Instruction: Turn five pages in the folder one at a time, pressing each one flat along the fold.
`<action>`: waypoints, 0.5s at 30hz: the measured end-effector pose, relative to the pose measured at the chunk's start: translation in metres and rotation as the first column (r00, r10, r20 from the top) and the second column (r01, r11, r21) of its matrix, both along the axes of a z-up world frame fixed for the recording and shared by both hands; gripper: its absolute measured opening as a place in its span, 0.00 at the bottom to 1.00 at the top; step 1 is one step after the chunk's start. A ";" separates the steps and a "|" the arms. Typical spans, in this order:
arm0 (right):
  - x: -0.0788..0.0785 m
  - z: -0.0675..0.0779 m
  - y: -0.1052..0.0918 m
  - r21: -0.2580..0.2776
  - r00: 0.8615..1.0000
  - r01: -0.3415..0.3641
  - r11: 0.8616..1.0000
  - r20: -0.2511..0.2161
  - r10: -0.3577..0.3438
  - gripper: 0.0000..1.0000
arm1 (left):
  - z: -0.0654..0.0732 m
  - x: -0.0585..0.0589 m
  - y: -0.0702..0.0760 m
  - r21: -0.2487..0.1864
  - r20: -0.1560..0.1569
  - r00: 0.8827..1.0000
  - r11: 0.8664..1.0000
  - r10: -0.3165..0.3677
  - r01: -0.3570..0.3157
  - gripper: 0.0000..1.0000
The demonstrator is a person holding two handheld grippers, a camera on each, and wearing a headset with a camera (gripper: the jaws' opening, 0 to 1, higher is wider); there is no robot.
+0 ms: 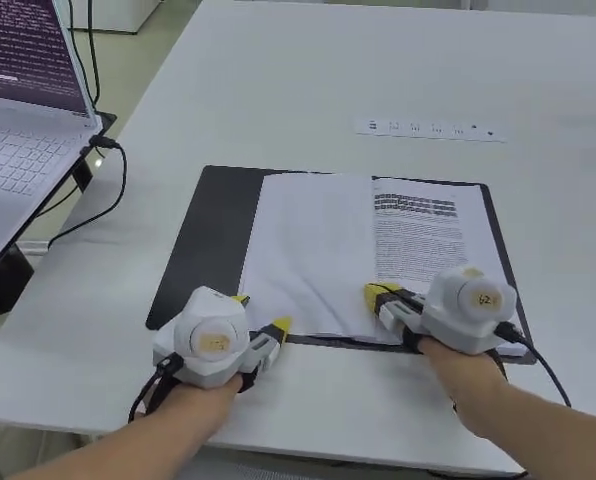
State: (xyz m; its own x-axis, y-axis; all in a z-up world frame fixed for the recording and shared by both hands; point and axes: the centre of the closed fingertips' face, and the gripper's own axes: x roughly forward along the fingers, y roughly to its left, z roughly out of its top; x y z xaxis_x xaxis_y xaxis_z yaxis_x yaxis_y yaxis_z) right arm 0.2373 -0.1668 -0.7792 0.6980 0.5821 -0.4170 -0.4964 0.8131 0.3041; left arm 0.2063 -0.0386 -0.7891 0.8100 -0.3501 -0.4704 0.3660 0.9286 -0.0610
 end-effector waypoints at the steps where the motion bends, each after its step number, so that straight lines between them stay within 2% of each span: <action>1: -0.003 0.000 0.000 -0.004 1.000 -0.004 1.000 0.001 0.004 0.00 | 0.000 0.000 0.000 0.000 0.001 1.000 1.000 0.000 0.000 0.38; 15: -0.042 -0.002 0.000 -0.028 0.999 -0.051 0.998 -0.006 0.050 0.00 | 0.002 -0.001 0.001 -0.003 0.002 1.000 1.000 0.002 -0.002 0.38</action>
State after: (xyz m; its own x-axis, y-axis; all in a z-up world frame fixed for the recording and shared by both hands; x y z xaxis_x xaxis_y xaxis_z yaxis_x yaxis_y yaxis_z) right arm 0.1951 -0.1669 -0.7813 0.6656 0.6046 -0.4376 -0.5353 0.7952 0.2846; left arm 0.2051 -0.0378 -0.7875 0.8118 -0.3495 -0.4678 0.3639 0.9293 -0.0629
